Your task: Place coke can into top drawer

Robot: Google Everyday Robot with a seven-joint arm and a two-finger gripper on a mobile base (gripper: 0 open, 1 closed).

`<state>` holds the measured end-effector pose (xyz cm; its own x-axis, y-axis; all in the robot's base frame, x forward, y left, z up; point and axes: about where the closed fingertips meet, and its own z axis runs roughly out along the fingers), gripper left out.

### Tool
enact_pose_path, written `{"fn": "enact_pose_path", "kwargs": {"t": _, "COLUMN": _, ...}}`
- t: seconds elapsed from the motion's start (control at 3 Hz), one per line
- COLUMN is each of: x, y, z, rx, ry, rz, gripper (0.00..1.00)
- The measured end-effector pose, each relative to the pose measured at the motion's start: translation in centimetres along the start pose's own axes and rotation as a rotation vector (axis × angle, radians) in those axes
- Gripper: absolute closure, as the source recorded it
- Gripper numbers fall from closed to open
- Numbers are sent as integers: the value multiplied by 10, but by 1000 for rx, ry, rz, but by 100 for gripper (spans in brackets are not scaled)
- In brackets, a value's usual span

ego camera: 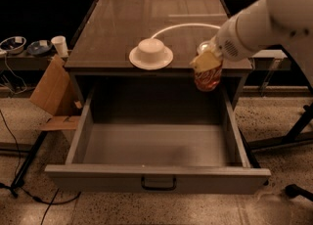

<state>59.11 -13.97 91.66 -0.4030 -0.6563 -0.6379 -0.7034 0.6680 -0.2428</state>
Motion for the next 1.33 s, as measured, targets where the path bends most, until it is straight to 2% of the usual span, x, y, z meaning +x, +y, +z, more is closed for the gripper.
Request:
{"fn": "enact_pose_path", "kwargs": {"t": 0.33, "x": 5, "y": 19, "z": 36, "rx": -43, "ry": -61, "rz": -4, "gripper": 100}}
{"fn": "enact_pose_path", "kwargs": {"t": 0.67, "x": 12, "y": 27, "z": 79, "rx": -105, "ry": -66, "rz": 43, "gripper": 100}}
{"fn": "enact_pose_path", "kwargs": {"t": 1.0, "x": 12, "y": 27, "z": 79, "rx": -105, "ry": -66, "rz": 43, "gripper": 100}}
{"fn": "enact_pose_path", "kwargs": {"t": 1.33, "x": 17, "y": 36, "z": 85, "rx": -122, "ry": -54, "rz": 34, "gripper": 100}}
